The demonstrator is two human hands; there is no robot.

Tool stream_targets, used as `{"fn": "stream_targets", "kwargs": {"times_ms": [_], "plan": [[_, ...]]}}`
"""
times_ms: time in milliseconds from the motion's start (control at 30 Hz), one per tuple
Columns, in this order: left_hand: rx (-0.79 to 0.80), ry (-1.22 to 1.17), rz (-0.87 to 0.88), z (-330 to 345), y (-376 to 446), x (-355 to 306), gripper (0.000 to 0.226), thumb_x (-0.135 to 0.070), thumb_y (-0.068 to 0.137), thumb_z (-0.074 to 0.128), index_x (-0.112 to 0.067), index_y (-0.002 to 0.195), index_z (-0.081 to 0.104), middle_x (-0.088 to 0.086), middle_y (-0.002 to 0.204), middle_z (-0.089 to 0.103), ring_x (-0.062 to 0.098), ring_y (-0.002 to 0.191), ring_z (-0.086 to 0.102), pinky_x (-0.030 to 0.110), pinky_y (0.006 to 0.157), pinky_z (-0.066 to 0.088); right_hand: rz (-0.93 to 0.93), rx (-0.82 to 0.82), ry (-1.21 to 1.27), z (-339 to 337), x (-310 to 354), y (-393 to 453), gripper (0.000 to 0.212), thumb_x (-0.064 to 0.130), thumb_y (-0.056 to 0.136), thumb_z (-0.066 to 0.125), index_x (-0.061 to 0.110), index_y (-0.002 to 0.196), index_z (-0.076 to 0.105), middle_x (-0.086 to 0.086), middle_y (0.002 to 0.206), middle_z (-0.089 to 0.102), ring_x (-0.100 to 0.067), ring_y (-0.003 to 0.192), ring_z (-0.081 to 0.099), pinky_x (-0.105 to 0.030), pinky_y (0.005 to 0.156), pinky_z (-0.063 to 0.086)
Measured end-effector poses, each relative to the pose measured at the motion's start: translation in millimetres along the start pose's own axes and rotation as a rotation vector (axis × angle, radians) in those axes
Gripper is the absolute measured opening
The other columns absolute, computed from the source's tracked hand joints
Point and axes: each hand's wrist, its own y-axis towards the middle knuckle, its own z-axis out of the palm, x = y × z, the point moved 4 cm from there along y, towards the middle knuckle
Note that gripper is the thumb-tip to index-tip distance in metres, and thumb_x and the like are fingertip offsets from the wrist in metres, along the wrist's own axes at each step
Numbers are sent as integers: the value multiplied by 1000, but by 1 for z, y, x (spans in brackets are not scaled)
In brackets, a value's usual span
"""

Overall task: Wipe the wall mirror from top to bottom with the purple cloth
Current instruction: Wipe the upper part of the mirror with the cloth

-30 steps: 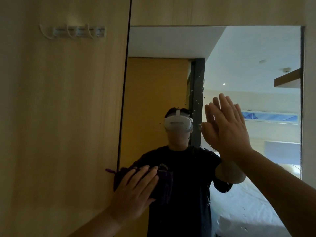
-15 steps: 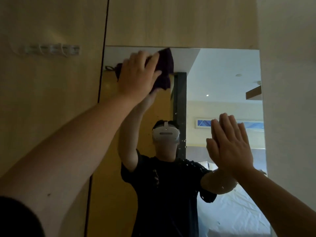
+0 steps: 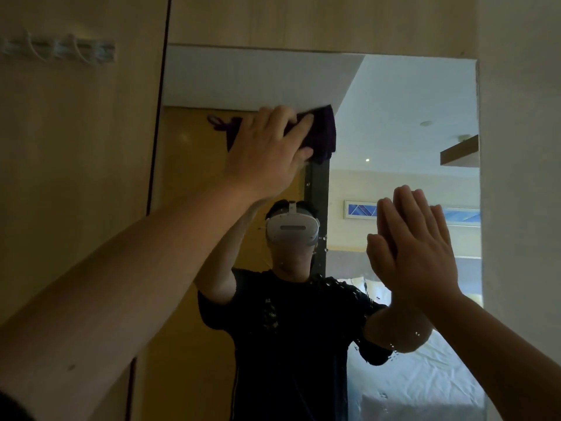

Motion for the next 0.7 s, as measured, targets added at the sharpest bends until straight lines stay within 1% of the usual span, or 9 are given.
{"fn": "stream_targets", "kwargs": {"times_ms": [67, 167, 267, 333, 467, 533, 600, 700], "plan": [[17, -34, 28, -5, -31, -15, 50, -41, 97, 55, -11, 138, 56, 13, 115, 54, 31, 101, 51, 45, 85, 42, 0, -7, 18, -1, 2, 0, 60, 47, 98, 33, 14, 148, 38, -13, 162, 24, -30, 152, 12, -53, 122, 11], [56, -69, 56, -15, -86, -42, 51, -41, 96, 52, -10, 136, 59, 12, 113, 56, 33, 100, 52, 46, 83, 39, -5, 2, 25, -4, 3, 2, 60, 48, 98, 30, 13, 145, 41, -14, 158, 29, -33, 150, 17, -58, 119, 16], [108, -87, 93, -24, -150, -70, 53, -45, 98, 48, -12, 139, 53, 11, 116, 51, 31, 104, 51, 43, 87, 37, -2, 6, 24, -6, 4, 2, 60, 50, 98, 29, 13, 144, 42, -14, 157, 30, -35, 149, 20, -59, 118, 17], [123, -97, 127, -31, -194, -90, 50, -46, 101, 46, -14, 140, 49, 9, 117, 47, 30, 107, 50, 43, 91, 38, 2, 11, 28, -6, 4, 2, 60, 50, 98, 28, 12, 143, 43, -15, 156, 32, -36, 147, 22, -59, 118, 18], [173, -136, 159, -37, -271, -124, 48, -51, 100, 50, -22, 139, 50, 1, 118, 49, 24, 108, 52, 40, 91, 41, 8, 32, 49, -6, 2, 4, 58, 48, 97, 30, 12, 141, 44, -15, 154, 34, -37, 145, 25, -60, 117, 19], [202, -138, 149, -37, -287, -128, 48, -53, 101, 49, -24, 139, 51, -1, 118, 49, 22, 107, 52, 39, 91, 41, 4, 33, 99, -7, 1, 4, 58, 49, 97, 32, 14, 143, 42, -13, 157, 32, -35, 148, 20, -57, 120, 15], [205, -133, 135, -35, -287, -126, 47, -53, 101, 51, -25, 139, 52, -2, 117, 49, 21, 105, 53, 39, 89, 42, 13, 13, 136, -14, -6, 2, 61, 50, 98, 31, 13, 146, 38, -13, 159, 29, -32, 150, 17, -53, 121, 12], [184, -168, 158, -36, -273, -124, 44, -51, 101, 55, -24, 136, 55, -1, 112, 49, 20, 95, 56, 37, 78, 49, 52, -25, 81, -27, -27, -5, 64, 48, 98, 30, 9, 149, 35, -18, 160, 25, -34, 150, 14, -55, 120, 14]]}}
